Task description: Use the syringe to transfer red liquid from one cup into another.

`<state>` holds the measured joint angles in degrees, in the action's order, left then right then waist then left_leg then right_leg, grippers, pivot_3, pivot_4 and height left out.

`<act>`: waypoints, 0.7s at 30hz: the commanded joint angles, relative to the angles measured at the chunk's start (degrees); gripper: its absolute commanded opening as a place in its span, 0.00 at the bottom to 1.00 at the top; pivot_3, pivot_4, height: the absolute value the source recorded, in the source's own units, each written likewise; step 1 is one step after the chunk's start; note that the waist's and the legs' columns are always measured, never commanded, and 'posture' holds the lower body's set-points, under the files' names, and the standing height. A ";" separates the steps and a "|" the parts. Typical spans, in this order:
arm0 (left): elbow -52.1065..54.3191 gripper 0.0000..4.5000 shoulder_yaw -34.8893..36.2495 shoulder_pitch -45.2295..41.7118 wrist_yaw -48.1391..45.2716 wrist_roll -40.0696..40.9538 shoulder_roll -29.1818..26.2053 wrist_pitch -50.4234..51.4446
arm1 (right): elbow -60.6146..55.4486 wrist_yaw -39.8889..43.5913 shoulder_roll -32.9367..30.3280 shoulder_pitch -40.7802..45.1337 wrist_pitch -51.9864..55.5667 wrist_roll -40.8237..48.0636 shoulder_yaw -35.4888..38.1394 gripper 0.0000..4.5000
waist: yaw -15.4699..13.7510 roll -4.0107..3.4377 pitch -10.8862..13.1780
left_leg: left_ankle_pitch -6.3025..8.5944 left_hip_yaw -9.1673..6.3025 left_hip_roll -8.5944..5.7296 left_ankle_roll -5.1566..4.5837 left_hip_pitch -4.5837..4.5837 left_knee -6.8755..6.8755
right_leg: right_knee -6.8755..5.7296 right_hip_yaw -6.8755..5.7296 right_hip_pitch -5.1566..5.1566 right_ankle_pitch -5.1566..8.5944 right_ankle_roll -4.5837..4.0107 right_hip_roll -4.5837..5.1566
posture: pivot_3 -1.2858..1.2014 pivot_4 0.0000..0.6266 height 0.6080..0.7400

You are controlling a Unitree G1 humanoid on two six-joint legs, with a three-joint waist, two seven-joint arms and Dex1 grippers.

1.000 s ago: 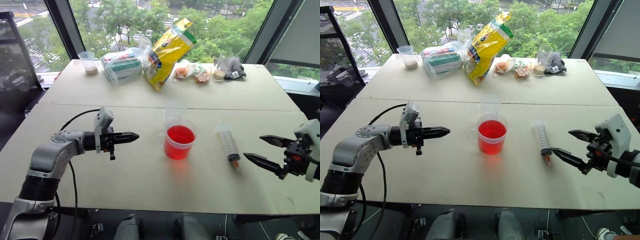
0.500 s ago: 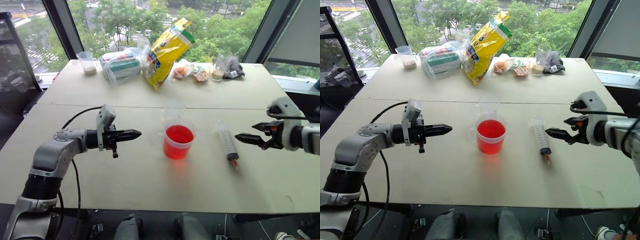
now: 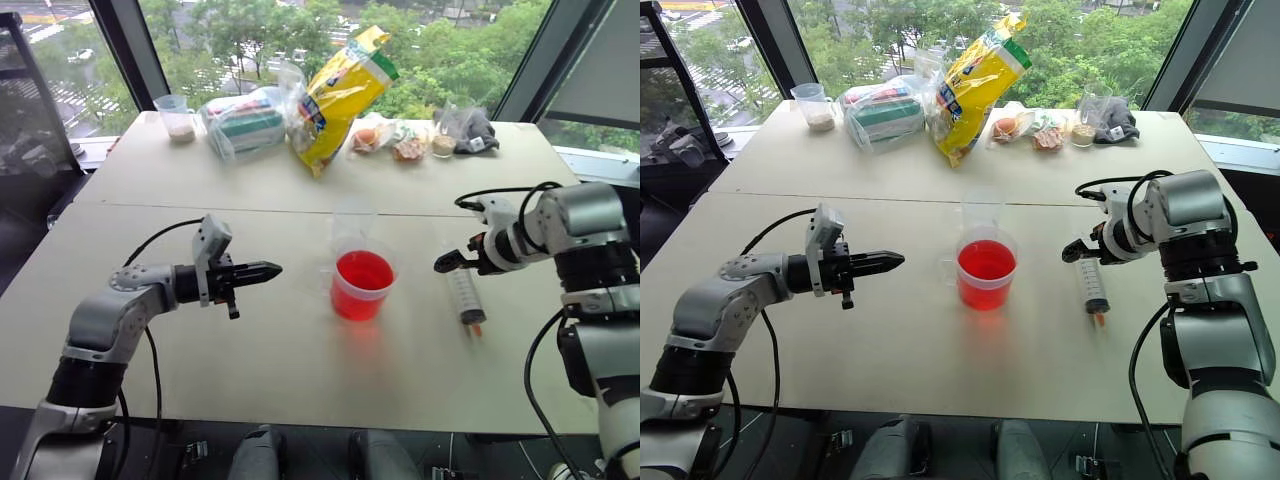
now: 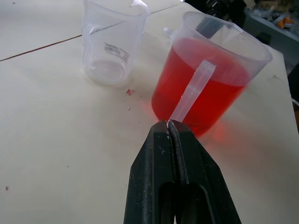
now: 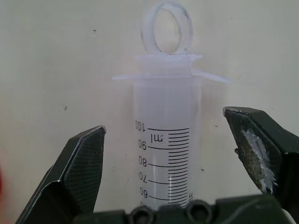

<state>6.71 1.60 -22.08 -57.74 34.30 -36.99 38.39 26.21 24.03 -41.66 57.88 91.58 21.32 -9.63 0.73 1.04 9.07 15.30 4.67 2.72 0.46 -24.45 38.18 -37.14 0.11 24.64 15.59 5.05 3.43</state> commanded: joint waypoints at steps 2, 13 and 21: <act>3.68 0.00 2.70 1.08 1.38 1.15 -0.24 -0.70 | 2.70 0.27 0.74 1.26 -1.80 -2.50 -1.83 0.98 | 0.07 0.00 0.00 | 0.00 0.00 0.00 0.00 0.02 0.01 | -0.04 0.00 0.00 -0.01 0.03 -0.01 | 0.52 0.24 1.00; 4.61 0.00 3.27 1.97 3.06 1.24 0.15 -0.69 | 8.45 2.10 3.57 2.47 -2.83 -5.06 -3.98 0.33 | 0.25 0.03 -0.02 | 0.00 -0.04 0.03 0.00 0.17 0.05 | -0.12 0.00 -0.13 -0.03 0.04 -0.10 | 0.52 0.24 1.00; 0.36 0.00 3.76 -2.34 1.86 1.52 -0.14 -0.53 | -5.79 1.54 -0.15 1.40 -6.42 -4.54 6.77 0.33 | -0.09 -0.03 0.01 | -0.01 -0.05 0.03 0.01 0.15 0.05 | -0.12 0.00 -0.12 -0.04 0.03 -0.11 | 0.52 0.24 1.00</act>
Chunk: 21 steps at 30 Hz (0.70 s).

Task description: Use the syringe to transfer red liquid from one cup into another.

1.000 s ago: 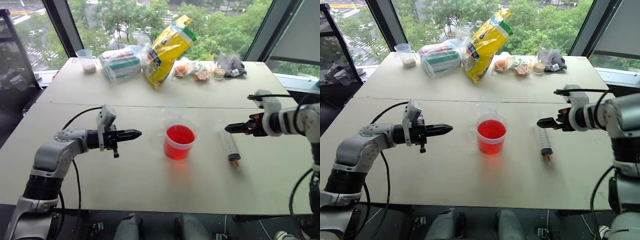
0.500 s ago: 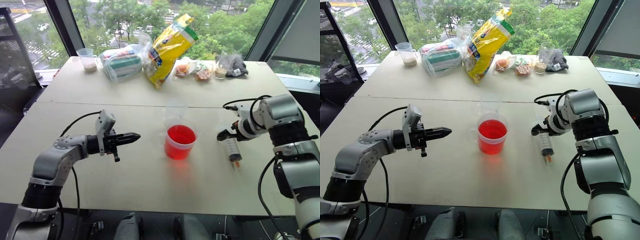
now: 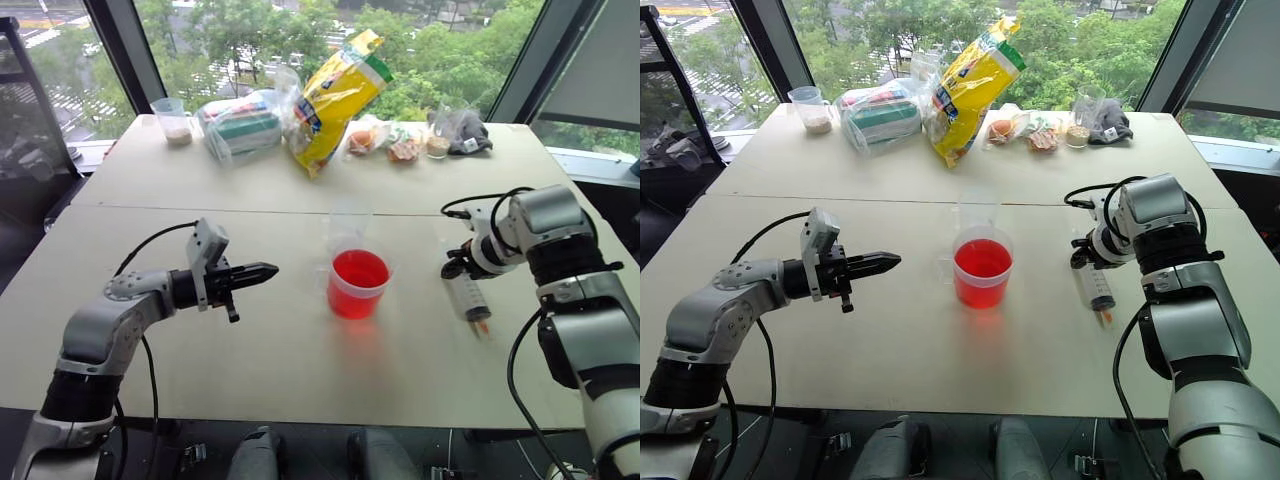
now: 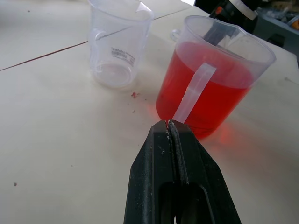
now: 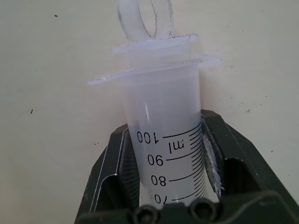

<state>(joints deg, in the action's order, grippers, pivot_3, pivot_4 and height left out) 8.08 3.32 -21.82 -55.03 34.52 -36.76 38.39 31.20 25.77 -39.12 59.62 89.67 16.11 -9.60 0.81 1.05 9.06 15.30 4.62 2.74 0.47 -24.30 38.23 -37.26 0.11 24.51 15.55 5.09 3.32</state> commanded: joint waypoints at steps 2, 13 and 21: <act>-2.63 0.00 1.99 -4.31 -1.34 0.99 -0.49 -0.88 | -20.15 0.56 -4.44 -1.78 -6.73 1.83 11.03 0.33 | -0.20 -0.16 0.10 | 0.00 -0.02 -0.01 0.00 -0.14 0.00 | 0.00 -0.01 0.13 -0.01 0.02 0.00 | 0.52 0.24 1.00; -12.74 0.00 -1.12 -16.80 -6.77 -1.01 0.14 -2.28 | -63.44 -0.29 12.25 -10.55 -27.37 17.59 34.35 0.33 | -0.03 -0.20 0.12 | -0.04 -0.06 0.06 0.07 -0.10 0.00 | -0.12 -0.03 0.13 -0.01 0.03 -0.12 | 0.52 0.24 1.00; -21.22 0.00 -3.43 -25.94 -12.62 -2.93 1.61 -4.05 | -70.37 -0.28 20.58 -25.72 -43.10 16.79 21.72 0.33 | -0.09 -0.17 0.10 | -0.06 -0.04 0.00 0.09 -0.08 0.08 | -0.09 -0.10 0.00 -0.01 0.03 -0.12 | 0.52 0.24 1.00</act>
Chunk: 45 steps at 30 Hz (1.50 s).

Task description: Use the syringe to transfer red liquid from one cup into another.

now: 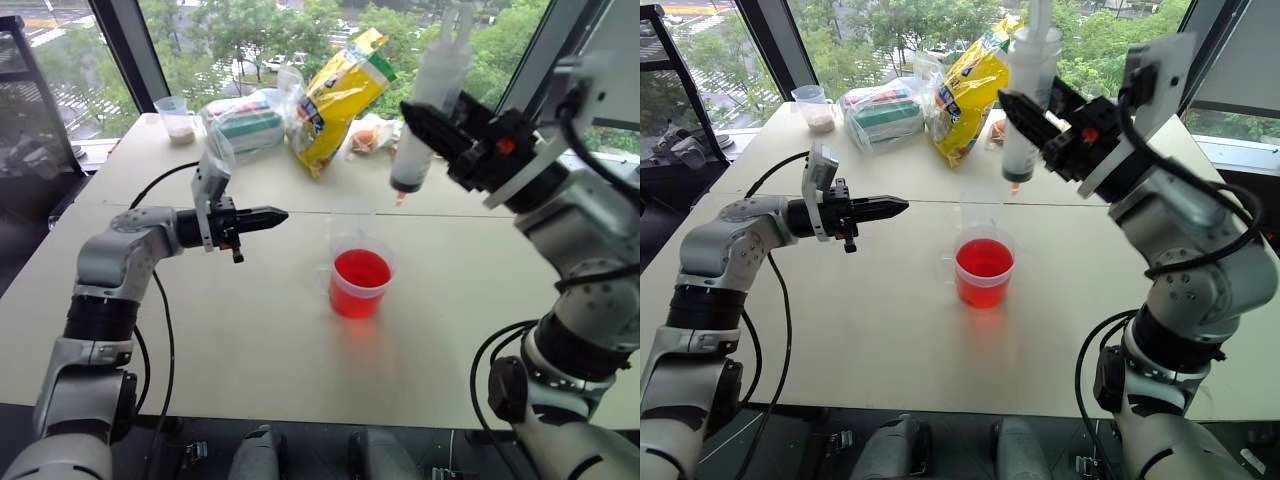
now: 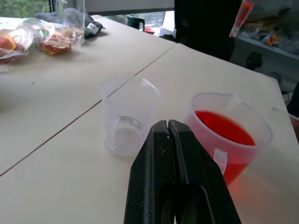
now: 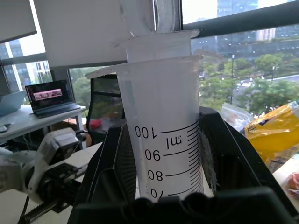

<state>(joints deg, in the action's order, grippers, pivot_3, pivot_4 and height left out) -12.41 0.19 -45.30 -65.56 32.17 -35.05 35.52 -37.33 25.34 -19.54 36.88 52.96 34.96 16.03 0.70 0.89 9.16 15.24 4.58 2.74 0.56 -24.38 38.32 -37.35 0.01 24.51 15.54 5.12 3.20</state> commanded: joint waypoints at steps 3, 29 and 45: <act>-1.25 0.00 -0.78 -4.16 -3.57 -1.01 0.10 -1.23 | -0.15 0.55 1.73 -9.17 -13.58 -6.08 -9.00 0.33 | 0.02 0.00 0.00 | 0.00 0.00 0.00 0.00 -0.01 -0.01 | 0.00 -0.01 0.01 0.00 0.00 -0.01 | 0.52 0.24 1.00; -0.40 1.00 0.52 -16.95 -4.63 5.35 8.45 6.48 | 5.41 0.96 1.76 -19.66 -28.44 -13.91 -18.92 0.33 | 0.08 0.01 0.00 | -0.05 -0.10 0.05 0.09 0.02 0.08 | -0.08 0.05 -0.04 0.00 0.00 -0.17 | 0.52 0.24 1.00; -1.75 1.00 -0.33 -15.07 -5.64 1.76 7.66 2.67 | 4.41 0.94 1.26 -19.86 -27.30 -13.21 -18.82 0.33 | 0.06 0.01 0.00 | -0.09 -0.13 0.10 0.14 0.05 0.08 | -0.13 0.09 -0.04 0.00 0.00 -0.28 | 0.52 0.24 1.00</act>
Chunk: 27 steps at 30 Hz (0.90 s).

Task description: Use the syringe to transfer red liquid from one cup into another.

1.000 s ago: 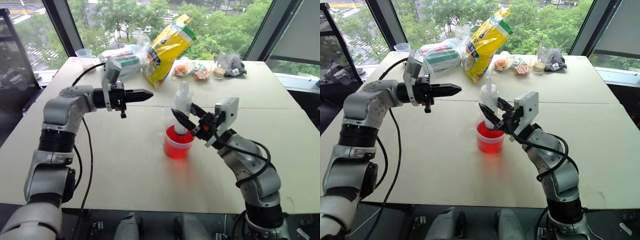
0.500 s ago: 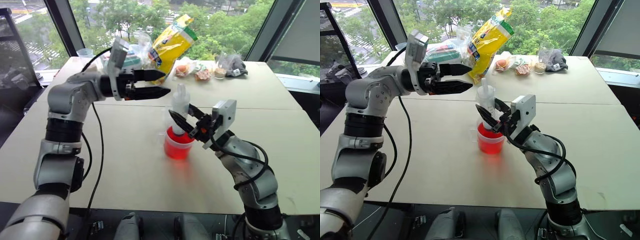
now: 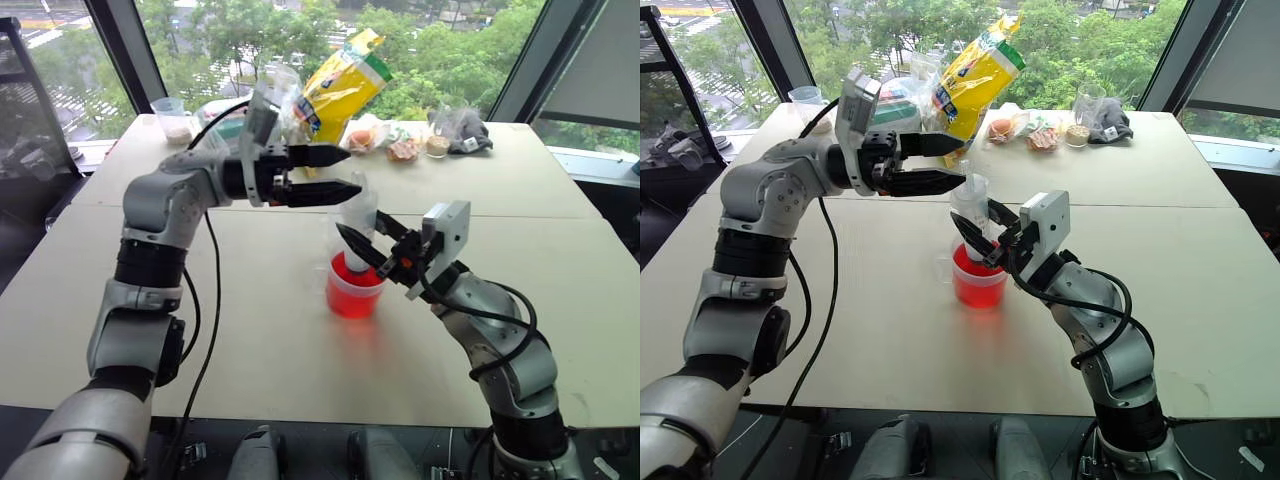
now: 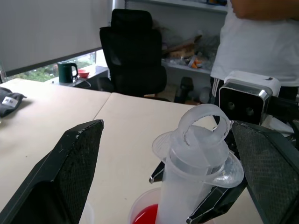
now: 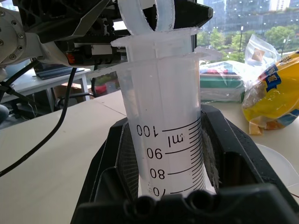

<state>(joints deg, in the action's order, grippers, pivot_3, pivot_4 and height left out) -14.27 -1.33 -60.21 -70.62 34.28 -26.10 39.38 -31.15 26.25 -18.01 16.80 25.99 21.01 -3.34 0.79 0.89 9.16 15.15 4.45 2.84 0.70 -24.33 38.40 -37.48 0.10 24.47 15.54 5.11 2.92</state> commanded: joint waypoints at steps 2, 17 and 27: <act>-0.15 1.00 1.27 -0.15 -0.55 -0.46 -1.60 -1.45 | -1.82 0.09 -0.32 0.30 -0.24 0.85 0.55 0.33 | -0.05 0.00 0.00 | 0.00 0.01 0.00 0.00 0.00 0.00 | 0.00 0.00 0.00 0.00 0.00 0.00 | 0.52 0.24 1.00; -2.33 0.94 -1.46 0.36 2.41 -4.53 5.35 -8.12 | -2.61 0.14 -0.78 0.80 1.03 1.53 0.39 0.33 | 0.02 0.00 0.00 | 0.00 -0.01 0.00 0.00 -0.04 0.17 | -0.06 0.04 -0.01 0.00 0.00 -0.02 | 0.52 0.24 1.00; 1.27 0.00 -0.94 1.88 2.52 -1.91 7.00 -4.33 | -3.05 -0.23 -0.53 0.79 1.66 1.97 0.27 0.33 | -0.02 0.00 0.00 | 0.02 -0.02 0.03 -0.03 -0.07 0.63 | -0.37 0.11 -0.03 0.00 0.00 -0.05 | 0.52 0.24 1.00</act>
<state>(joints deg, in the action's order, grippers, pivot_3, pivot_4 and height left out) -15.05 -2.58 -58.21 -68.41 31.31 -19.03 33.70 -31.19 25.42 -18.91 16.59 28.83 21.65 -2.98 0.77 0.89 9.16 15.17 4.43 2.87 0.66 -24.39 39.03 -37.89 0.23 24.45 15.55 5.11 2.87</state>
